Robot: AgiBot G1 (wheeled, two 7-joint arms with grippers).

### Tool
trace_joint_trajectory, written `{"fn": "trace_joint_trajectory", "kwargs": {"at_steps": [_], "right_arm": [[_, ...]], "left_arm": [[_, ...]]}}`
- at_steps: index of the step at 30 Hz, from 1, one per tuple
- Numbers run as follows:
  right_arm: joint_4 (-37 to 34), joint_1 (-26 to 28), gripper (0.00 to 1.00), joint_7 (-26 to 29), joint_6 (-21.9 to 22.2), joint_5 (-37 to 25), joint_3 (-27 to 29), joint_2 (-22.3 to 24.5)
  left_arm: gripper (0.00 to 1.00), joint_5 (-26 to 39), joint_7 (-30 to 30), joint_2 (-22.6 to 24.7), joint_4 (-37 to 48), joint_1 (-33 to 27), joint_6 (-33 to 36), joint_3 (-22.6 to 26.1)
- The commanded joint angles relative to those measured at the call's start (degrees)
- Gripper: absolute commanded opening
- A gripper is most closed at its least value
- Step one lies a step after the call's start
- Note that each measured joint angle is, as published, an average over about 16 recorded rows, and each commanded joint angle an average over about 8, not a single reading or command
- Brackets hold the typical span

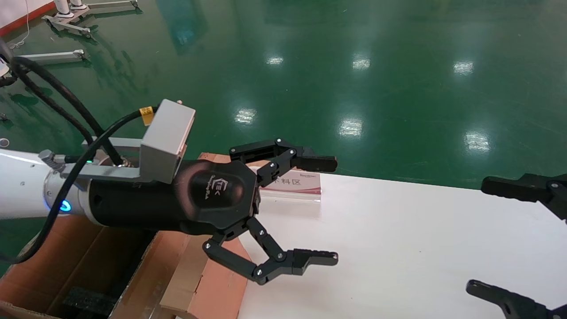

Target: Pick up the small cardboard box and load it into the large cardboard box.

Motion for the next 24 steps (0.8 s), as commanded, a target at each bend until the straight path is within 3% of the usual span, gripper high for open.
{"fn": "trace_joint_trajectory", "kwargs": {"at_steps": [1,7,14,19,24], "right_arm": [[0.0,0.0,1.00,0.0,0.0,0.0,0.0,0.0],[0.0,0.0,1.00,0.0,0.0,0.0,0.0,0.0],[0.0,0.0,1.00,0.0,0.0,0.0,-0.1,0.0],[-0.1,0.0,1.00,0.0,0.0,0.0,-0.1,0.0],[-0.1,0.0,1.00,-0.1,0.0,0.0,-0.1,0.0]], "left_arm": [[1.00,-0.1,0.1,0.0,0.0,0.0,0.1,0.0],[1.00,1.2,-1.1,-0.5,-0.5,-0.4,-0.4,0.6],[1.00,7.6,-5.5,-2.7,-2.8,-4.2,-0.5,3.1],[1.00,16.2,-10.7,-3.2,-3.7,-10.6,1.6,7.3],[1.00,26.9,-17.4,-1.4,-4.0,-20.2,4.2,14.5]]}}
